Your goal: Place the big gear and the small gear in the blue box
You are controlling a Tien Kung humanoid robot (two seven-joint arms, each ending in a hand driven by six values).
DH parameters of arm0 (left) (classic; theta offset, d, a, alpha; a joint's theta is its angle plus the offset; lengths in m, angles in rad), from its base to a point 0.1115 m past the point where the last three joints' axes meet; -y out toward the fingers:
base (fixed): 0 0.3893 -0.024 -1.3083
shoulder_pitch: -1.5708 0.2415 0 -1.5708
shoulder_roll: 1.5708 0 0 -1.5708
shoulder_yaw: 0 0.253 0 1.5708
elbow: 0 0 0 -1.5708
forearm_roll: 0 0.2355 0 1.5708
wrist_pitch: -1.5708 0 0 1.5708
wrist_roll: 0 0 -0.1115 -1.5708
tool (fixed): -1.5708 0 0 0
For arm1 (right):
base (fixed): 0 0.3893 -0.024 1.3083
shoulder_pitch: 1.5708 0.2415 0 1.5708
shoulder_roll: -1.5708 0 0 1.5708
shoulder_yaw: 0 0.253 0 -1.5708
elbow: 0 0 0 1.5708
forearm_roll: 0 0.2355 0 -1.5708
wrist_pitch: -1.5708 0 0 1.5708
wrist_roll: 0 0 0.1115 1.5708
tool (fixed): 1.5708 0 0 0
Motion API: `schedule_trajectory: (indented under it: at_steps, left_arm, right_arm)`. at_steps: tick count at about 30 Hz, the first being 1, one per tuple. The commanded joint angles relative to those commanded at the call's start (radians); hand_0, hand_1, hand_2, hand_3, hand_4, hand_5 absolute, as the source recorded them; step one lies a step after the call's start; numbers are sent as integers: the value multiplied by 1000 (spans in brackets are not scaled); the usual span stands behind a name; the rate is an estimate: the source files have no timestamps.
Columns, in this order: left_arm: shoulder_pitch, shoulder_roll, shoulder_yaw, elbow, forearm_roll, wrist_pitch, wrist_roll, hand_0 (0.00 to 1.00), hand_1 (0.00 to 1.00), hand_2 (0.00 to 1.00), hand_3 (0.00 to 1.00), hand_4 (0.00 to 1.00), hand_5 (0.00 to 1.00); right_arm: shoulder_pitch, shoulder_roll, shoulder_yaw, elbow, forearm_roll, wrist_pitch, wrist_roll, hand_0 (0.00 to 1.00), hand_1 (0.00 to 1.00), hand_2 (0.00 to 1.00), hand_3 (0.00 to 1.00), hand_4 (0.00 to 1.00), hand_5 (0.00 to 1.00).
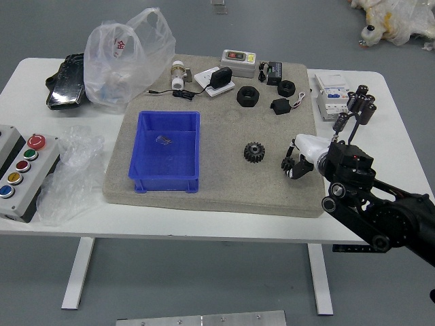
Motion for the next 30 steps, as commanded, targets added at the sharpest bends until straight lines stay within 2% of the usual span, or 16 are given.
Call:
schedule_trajectory:
  at_steps: [1, 2, 13, 19, 25, 30]
  left_arm:
    - [0, 0, 0, 0, 0, 0, 0, 685, 416, 524, 736, 676, 295]
    - [0, 0, 0, 0, 0, 0, 0, 686, 416, 525, 737, 676, 298]
    - [-1, -1, 0, -1, 2, 0, 0, 686, 416, 524, 736, 676, 299]
    - [-1, 0, -8, -1, 10, -1, 5, 686, 416, 524, 737, 677, 300]
    - [-5, -1, -16, -2, 22, -2, 9, 686, 416, 524, 737, 676, 299]
    - [-10, -4, -36, -2, 52, -4, 20, 686, 417, 524, 737, 677, 300]
  right_arm:
    - [0, 0, -1, 0, 1, -1, 0, 136, 155, 208, 609, 614, 83]
    - [0, 0, -2, 1, 2, -3, 0, 137, 148, 198, 523, 509, 2]
    - [3, 2, -13, 3, 21, -25, 0, 134, 144, 197, 507, 508, 5]
    - [36, 14, -23, 19, 30, -54, 0, 126, 140, 194, 501, 505, 8]
    - [113, 63, -82, 56, -18, -81, 12, 124, 136, 187, 496, 502, 12]
    - [210, 145, -182, 46, -87, -111, 47, 129, 144, 187, 499, 497, 5]
